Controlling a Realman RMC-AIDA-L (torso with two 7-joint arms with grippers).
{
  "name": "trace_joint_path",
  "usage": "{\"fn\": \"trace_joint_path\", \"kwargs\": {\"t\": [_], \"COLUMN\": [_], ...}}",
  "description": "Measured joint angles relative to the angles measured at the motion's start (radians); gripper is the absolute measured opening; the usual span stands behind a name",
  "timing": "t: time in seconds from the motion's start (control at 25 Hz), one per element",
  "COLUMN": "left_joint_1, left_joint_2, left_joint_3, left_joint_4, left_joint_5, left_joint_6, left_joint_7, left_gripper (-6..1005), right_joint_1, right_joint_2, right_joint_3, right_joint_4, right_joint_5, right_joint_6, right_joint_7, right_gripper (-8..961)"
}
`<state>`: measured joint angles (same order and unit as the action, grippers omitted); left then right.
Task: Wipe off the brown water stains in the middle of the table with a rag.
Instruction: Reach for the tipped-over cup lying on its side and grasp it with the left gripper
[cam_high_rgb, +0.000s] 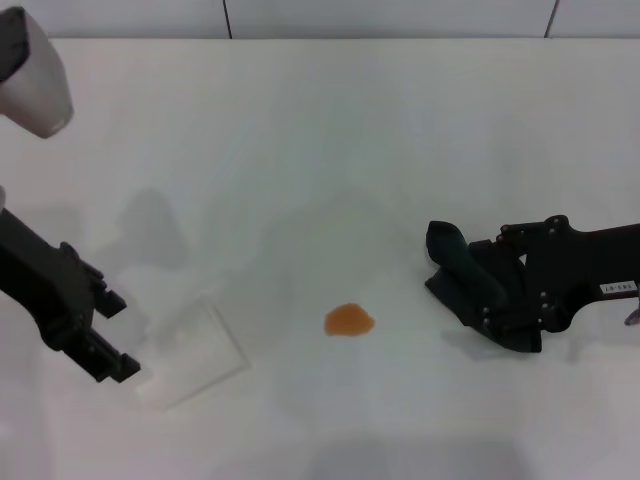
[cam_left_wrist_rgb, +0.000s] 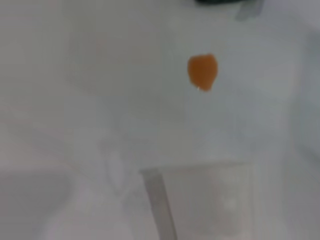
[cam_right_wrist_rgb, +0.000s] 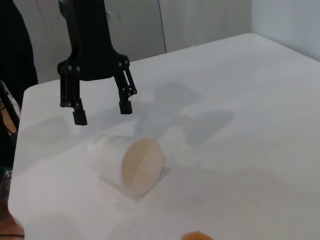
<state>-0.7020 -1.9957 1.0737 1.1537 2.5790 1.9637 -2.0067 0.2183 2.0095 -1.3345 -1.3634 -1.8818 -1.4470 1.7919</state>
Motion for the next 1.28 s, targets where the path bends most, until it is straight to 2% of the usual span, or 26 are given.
{"fn": "trace_joint_path", "kwargs": {"t": [0.36,0.68,1.08,1.28], "left_joint_1": [-0.006,-0.003,-0.002,-0.002], "left_joint_2": [-0.014,-0.038,-0.041,-0.033], "left_joint_3": [0.007,0.004,0.004,0.001], "left_joint_4": [-0.003,-0.005,-0.046,-0.046], "left_joint_5": [0.016,0.018,0.022,0.026], "left_joint_6": [-0.005,-0.010,-0.023,-0.022], "left_joint_7": [0.007,0.018,0.020,0.017], "left_gripper": [879,879,879,879], "right_joint_1": [0.002,0.003,-0.006,-0.010], "right_joint_2": [0.000,0.000,0.000,0.000], "right_joint_3": [-0.011,-0.014,-0.024,-0.027], "right_joint_4": [0.002,0.000,0.005,0.009], "right_joint_5": [0.003,0.010,0.012,0.012], "right_joint_6": [0.002,0.000,-0.001,-0.001], "right_joint_7": [-0.001,-0.006,-0.008,-0.006], "right_gripper": [765,765,766,766]}}
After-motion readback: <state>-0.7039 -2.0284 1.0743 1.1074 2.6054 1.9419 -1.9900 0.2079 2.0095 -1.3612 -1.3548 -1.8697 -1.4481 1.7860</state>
